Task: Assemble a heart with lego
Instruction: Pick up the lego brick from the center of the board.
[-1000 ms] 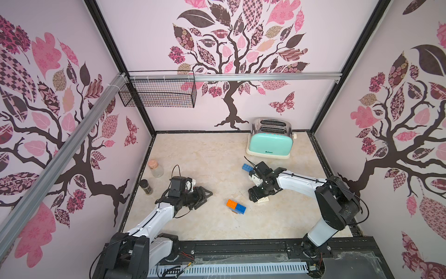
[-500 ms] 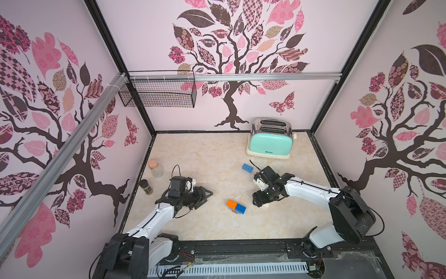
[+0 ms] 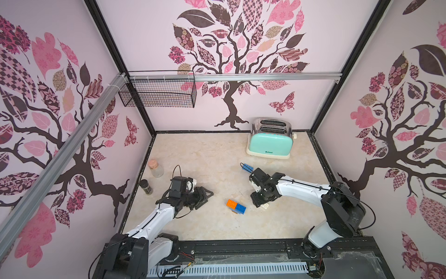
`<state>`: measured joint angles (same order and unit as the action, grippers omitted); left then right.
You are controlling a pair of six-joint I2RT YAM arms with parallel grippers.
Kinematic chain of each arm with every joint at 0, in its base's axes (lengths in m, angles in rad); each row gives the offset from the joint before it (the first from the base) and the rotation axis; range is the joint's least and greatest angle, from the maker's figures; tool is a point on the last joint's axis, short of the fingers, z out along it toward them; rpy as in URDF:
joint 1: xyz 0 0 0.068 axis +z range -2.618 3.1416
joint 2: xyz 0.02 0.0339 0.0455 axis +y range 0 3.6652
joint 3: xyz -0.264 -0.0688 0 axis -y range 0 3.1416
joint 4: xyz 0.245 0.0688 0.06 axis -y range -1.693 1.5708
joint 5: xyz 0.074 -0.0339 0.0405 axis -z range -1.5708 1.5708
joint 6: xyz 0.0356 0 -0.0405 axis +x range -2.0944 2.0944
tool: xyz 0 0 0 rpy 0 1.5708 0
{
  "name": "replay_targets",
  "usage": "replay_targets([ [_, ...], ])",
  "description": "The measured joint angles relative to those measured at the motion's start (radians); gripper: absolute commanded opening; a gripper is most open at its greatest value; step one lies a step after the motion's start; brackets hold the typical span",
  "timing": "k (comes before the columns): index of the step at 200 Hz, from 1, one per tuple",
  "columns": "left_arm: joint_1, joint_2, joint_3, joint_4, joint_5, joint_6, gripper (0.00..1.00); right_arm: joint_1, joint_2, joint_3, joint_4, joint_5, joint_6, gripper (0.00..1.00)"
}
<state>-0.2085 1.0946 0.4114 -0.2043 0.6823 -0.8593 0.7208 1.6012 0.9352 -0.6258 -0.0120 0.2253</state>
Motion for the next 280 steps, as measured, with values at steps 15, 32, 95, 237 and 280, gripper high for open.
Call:
replay_targets([
  [15, 0.0, 0.0, 0.0, 0.0, 0.0, -0.001, 0.59, 0.006, 0.008, 0.005, -0.015, 0.014, -0.005, 0.56],
  [32, 0.0, 0.0, 0.0, 0.001, 0.0, -0.001, 0.59, 0.01, 0.014, 0.011, -0.029, 0.025, -0.008, 0.54],
  [95, 0.0, 0.01, 0.0, 0.002, 0.0, -0.001, 0.59, 0.03, 0.03, 0.014, -0.06, 0.057, -0.013, 0.52],
  [237, -0.027, 0.012, 0.0, 0.002, 0.0, -0.001, 0.59, 0.031, 0.031, 0.014, -0.04, 0.059, -0.019, 0.39],
  [280, -0.033, 0.015, 0.0, 0.012, 0.0, -0.001, 0.59, 0.031, 0.031, 0.014, -0.032, 0.056, -0.023, 0.35],
])
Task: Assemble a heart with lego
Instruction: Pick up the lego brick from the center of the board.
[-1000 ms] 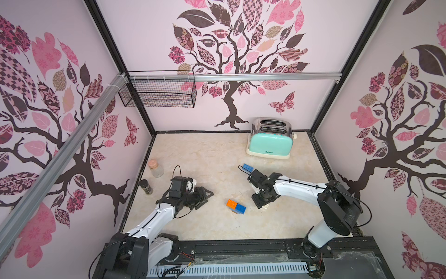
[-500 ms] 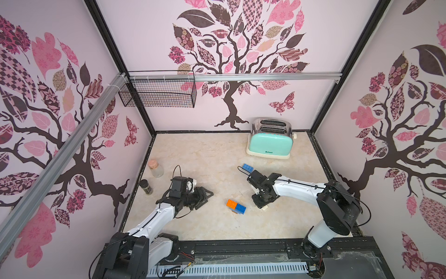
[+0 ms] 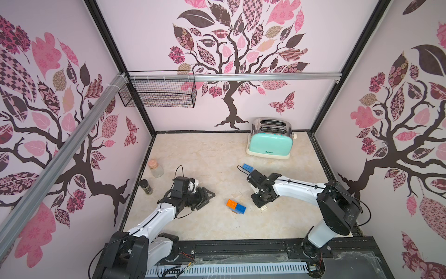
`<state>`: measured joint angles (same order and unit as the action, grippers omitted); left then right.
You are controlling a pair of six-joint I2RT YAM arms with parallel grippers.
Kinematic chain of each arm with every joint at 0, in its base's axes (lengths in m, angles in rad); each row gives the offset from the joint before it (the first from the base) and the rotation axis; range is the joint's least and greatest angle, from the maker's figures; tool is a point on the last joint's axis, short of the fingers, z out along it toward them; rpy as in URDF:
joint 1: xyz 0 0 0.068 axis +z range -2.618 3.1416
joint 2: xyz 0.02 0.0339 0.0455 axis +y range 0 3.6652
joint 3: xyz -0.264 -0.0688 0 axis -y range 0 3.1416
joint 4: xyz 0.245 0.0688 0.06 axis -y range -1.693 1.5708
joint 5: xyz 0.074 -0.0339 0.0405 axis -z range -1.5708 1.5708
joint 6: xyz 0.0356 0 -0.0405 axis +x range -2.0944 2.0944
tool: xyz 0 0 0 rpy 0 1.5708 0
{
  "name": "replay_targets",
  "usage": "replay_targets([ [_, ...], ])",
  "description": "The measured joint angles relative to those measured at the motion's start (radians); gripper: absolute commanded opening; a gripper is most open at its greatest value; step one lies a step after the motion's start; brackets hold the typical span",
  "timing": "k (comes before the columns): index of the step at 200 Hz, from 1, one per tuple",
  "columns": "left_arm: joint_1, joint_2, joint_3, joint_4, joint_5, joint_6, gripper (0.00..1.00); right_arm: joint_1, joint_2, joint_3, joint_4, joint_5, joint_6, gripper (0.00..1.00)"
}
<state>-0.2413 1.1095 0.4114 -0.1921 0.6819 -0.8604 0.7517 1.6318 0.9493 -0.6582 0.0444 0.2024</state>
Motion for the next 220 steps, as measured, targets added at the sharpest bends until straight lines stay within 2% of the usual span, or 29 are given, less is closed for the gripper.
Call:
replay_targets([
  [15, -0.001, 0.0, 0.0, 0.002, 0.0, 0.0, 0.59, 0.0, 0.0, 0.0, 0.003, -0.001, 0.0, 0.4],
  [41, -0.001, 0.0, 0.0, 0.004, 0.0, 0.0, 0.59, 0.0, 0.003, 0.0, 0.013, -0.003, 0.0, 0.43],
  [142, -0.007, 0.0, 0.0, 0.004, 0.002, 0.001, 0.61, 0.0, 0.012, 0.004, 0.005, -0.008, -0.019, 0.25],
  [220, -0.175, 0.08, -0.002, 0.126, 0.069, -0.009, 0.64, 0.036, -0.12, 0.219, -0.106, -0.092, -0.231, 0.25],
])
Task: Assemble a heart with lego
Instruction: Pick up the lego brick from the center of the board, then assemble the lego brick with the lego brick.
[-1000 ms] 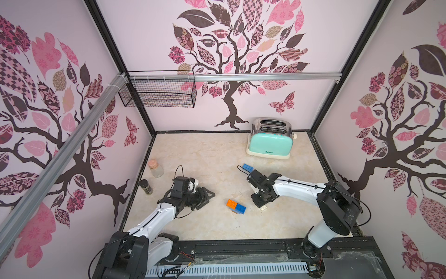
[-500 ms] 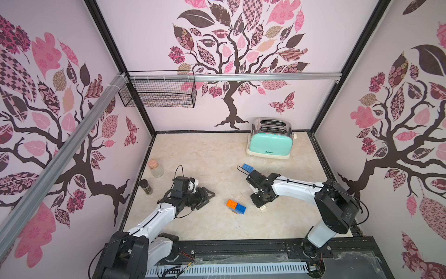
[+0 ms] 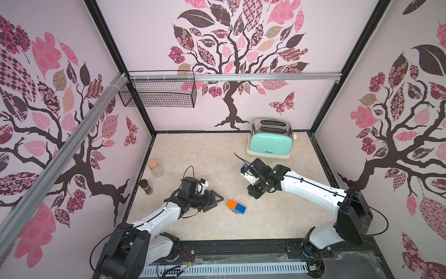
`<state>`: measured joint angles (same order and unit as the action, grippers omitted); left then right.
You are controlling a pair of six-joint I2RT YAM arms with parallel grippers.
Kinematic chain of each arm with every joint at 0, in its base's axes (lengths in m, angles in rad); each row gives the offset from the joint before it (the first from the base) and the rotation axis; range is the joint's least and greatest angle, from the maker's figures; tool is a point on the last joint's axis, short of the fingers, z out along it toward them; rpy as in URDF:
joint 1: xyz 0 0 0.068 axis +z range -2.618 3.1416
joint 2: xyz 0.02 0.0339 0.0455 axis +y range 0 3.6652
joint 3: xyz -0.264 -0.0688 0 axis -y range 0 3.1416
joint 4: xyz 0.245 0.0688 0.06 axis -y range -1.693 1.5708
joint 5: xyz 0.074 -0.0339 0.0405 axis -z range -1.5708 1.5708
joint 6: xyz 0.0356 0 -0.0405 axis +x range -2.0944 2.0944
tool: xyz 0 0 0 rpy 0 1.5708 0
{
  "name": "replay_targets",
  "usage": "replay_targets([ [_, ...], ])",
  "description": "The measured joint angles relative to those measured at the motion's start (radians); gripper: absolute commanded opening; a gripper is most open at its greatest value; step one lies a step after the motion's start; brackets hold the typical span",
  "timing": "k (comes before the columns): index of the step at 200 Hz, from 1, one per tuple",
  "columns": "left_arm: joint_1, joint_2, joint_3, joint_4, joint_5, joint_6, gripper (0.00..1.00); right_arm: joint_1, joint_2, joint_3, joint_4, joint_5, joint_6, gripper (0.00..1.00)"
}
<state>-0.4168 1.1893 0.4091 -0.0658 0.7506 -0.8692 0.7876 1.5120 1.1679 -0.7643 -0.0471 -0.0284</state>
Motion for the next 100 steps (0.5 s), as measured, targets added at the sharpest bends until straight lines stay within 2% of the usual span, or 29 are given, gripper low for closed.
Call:
replay_targets([
  [58, -0.128, 0.12, 0.0, 0.155, -0.005, -0.035, 0.59, 0.154, 0.05, 0.045, -0.068, -0.029, -0.081, 0.27],
  [100, -0.148, 0.183, 0.0, 0.236, -0.016, -0.049, 0.53, 0.183, 0.098, 0.045, -0.092, -0.039, -0.096, 0.27],
])
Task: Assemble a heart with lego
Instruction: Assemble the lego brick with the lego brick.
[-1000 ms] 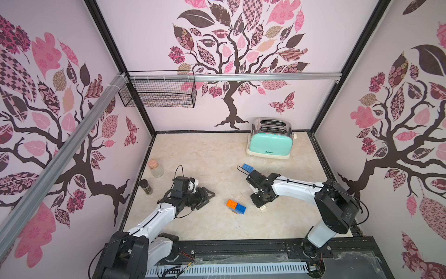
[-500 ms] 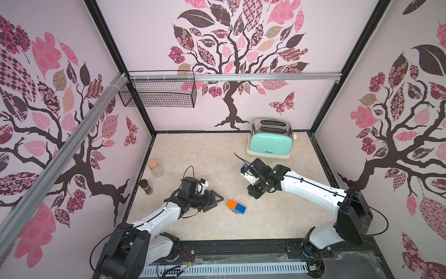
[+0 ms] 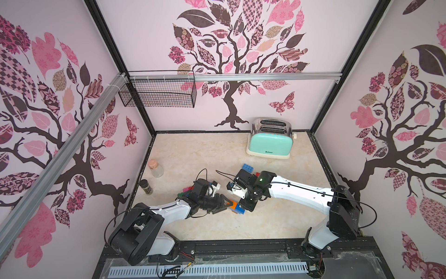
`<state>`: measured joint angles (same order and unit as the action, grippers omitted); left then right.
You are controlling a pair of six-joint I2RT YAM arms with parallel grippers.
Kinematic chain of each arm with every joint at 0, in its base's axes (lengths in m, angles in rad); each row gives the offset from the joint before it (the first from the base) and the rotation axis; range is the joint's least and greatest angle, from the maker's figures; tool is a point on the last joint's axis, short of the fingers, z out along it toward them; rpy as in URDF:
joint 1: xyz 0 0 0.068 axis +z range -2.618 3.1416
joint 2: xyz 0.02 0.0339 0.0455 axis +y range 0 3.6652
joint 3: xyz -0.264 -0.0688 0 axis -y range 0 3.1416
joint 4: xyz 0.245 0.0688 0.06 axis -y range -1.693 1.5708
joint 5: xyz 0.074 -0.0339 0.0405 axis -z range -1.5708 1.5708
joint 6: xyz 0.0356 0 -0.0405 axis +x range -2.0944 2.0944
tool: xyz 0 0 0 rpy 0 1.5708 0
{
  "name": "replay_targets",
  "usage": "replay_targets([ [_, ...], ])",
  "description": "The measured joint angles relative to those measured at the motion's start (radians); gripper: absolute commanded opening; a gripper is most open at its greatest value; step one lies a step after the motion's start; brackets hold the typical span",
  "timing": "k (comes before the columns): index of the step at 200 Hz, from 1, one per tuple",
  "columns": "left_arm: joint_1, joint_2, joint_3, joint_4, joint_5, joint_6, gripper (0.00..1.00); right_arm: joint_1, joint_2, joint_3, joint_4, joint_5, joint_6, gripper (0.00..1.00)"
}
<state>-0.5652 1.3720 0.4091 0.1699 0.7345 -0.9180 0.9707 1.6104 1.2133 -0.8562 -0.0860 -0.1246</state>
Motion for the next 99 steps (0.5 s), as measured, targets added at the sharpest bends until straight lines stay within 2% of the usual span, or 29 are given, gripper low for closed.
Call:
replay_targets([
  [99, -0.019, 0.027, -0.001, 0.036, -0.038, 0.003, 0.45, 0.019, 0.071, 0.045, -0.008, 0.008, 0.009, 0.29],
])
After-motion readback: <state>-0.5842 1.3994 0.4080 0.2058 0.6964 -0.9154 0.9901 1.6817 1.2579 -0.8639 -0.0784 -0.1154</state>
